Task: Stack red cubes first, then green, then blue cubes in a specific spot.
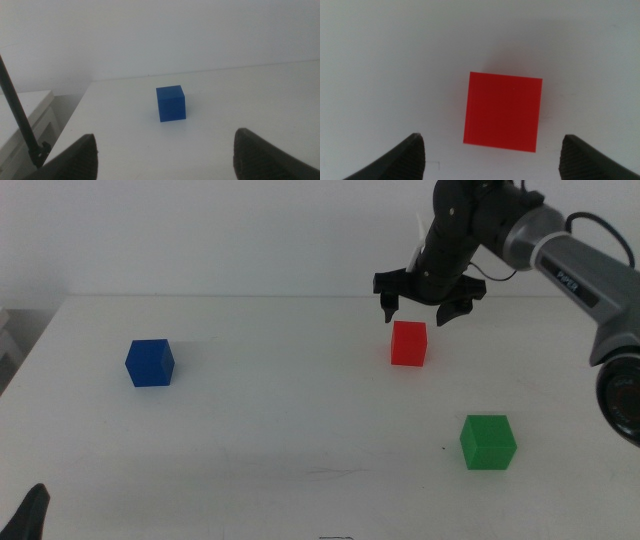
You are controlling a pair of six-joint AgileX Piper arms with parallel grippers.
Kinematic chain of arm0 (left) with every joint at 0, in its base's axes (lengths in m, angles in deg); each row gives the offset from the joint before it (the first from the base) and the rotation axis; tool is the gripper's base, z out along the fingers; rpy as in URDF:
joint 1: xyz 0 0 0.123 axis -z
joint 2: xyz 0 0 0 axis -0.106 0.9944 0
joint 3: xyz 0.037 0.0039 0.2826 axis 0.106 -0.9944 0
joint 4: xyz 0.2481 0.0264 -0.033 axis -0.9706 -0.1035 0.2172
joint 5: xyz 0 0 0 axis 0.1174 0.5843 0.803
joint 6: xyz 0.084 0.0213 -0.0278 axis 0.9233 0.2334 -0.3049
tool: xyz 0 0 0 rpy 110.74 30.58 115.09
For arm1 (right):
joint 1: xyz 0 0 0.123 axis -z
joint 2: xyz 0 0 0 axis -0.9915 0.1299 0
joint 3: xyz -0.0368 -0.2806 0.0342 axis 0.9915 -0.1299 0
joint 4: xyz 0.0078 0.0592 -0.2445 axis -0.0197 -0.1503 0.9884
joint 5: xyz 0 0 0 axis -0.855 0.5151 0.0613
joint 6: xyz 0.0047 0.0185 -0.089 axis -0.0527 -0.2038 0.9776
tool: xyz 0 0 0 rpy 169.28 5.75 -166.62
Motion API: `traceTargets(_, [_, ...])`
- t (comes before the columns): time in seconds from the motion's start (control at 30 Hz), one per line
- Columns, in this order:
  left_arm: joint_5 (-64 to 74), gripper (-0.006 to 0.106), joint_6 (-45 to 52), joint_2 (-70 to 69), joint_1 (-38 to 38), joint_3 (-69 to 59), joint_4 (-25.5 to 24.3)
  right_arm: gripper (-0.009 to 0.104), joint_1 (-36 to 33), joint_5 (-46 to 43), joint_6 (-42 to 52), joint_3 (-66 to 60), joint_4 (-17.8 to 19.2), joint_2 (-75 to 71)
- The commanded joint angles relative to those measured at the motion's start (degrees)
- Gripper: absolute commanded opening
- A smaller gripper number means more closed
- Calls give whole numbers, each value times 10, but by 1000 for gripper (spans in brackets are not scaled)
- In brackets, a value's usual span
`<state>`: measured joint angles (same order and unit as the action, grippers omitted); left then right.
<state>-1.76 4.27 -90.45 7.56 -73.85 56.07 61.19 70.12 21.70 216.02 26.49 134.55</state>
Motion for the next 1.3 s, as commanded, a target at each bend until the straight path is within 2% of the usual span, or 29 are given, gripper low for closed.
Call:
traceTargets(0.0, [-49,92,-3,-12,0,2,5,89,-3,-12,-16,26,16,-28])
traceTargets(0.13, [-49,92,-3,-12,0,2,5,85,-3,-18,-34,26,33,-18])
traceTargets(0.4, [-49,92,-3,-12,0,2,5,78,-3,-32,-35,26,34,0])
traceTargets(1.0, [-49,92,-3,-12,0,2,5,77,-3,-57,-44,26,34,27])
traceTargets(1.1, [-49,92,-3,-12,0,2,5,71,-3,-63,-52,26,43,27])
traceTargets(1.27, [-49,92,-3,-12,0,2,5,51,-3,-66,-59,26,50,27])
